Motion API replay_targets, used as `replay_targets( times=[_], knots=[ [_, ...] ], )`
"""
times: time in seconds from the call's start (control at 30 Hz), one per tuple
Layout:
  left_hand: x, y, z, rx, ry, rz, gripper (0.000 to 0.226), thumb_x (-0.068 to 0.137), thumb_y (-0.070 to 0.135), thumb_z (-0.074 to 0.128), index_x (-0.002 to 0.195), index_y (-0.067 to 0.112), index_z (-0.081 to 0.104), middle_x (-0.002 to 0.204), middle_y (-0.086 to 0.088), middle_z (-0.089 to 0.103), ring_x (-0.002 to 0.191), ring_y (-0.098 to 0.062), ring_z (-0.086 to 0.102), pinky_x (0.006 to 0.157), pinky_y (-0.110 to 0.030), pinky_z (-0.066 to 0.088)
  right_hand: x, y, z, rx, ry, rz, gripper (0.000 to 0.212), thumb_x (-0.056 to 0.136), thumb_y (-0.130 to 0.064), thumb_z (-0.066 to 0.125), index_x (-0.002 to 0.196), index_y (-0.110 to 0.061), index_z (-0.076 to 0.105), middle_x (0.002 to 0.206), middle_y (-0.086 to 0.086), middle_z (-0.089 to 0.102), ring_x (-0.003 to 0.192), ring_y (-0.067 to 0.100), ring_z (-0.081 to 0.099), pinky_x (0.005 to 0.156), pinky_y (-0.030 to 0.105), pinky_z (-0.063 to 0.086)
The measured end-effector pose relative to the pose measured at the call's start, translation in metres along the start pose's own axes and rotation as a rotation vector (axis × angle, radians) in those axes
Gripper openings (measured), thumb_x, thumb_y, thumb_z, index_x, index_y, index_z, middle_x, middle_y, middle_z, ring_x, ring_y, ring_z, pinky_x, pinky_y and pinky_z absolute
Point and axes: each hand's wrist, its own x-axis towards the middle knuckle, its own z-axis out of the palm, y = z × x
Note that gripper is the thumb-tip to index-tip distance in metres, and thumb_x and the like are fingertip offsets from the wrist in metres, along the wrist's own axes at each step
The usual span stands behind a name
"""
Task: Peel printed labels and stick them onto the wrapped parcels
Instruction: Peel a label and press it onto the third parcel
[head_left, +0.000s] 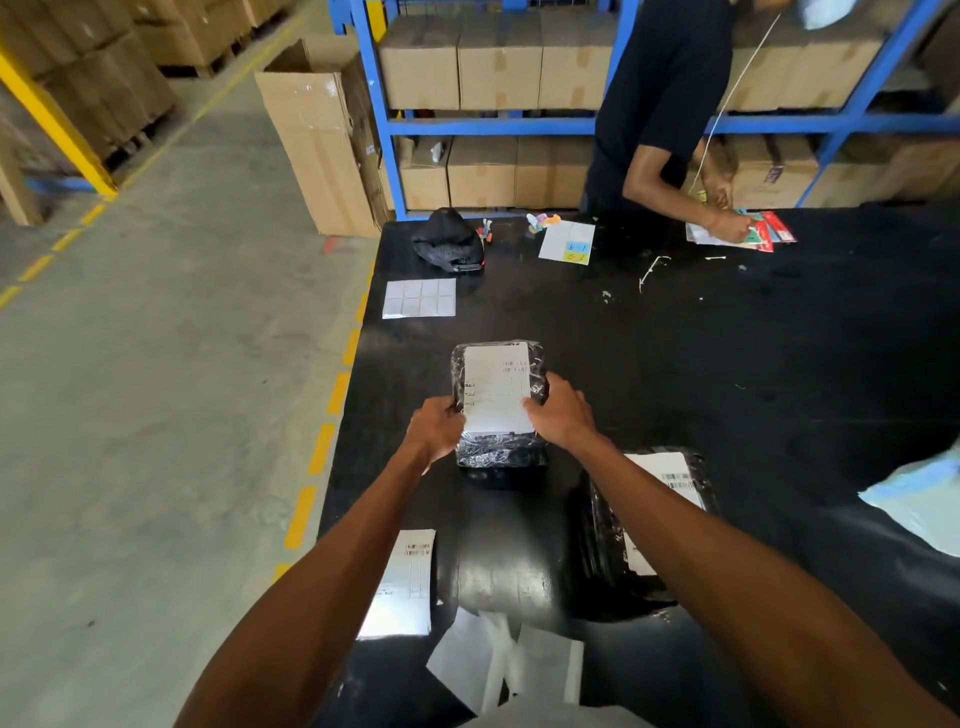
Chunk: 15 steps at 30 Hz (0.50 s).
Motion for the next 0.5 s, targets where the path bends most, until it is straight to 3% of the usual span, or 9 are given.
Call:
replay_targets(
  times=[0.1,0.2,0.33,0.5],
  knots=[
    [0.009,-0.002,0.007,-0.008,0.024,-0.014,0.034,0.093,0.015,0.047,0.120,0.015,0.069,0.116,-0.011,0.073,0.104,-0.032,0.066,0.091,-0.039,0.052,0.013,0.006,0.006,0.016,-0.006,0.008,0.048,0.095,-0.033,0.063,0.140,-0.022,0.053,0.129,0.004,0.068,0.123,0.034,0.062,0.102,0.043,0.050],
    [0.013,-0.004,0.014,-0.068,0.092,-0.030,0.037,0.096,0.022,0.048,0.130,0.017,0.062,0.125,-0.009,0.069,0.111,-0.031,0.064,0.099,-0.042,0.051,0.017,0.010,0.006,0.012,-0.033,0.006,0.065,0.099,-0.037,0.060,0.157,-0.023,0.034,0.148,0.006,0.056,0.138,0.037,0.050,0.111,0.047,0.041],
    [0.018,-0.005,0.026,-0.156,0.131,-0.049,0.031,0.101,0.033,0.048,0.124,0.012,0.049,0.123,-0.007,0.062,0.104,-0.025,0.059,0.093,-0.038,0.048,0.021,0.018,0.007,0.014,-0.074,-0.003,0.077,0.100,-0.041,0.059,0.163,-0.022,0.018,0.157,0.008,0.046,0.145,0.036,0.041,0.116,0.047,0.036],
    [0.028,-0.014,0.030,-0.196,0.088,-0.002,0.032,0.100,0.040,0.048,0.122,0.019,0.037,0.128,-0.006,0.046,0.112,-0.025,0.055,0.100,-0.051,0.050,0.022,0.021,0.012,0.039,-0.070,-0.019,0.082,0.098,-0.044,0.061,0.163,-0.022,0.016,0.157,0.008,0.046,0.145,0.033,0.042,0.117,0.045,0.036]
  ],
)
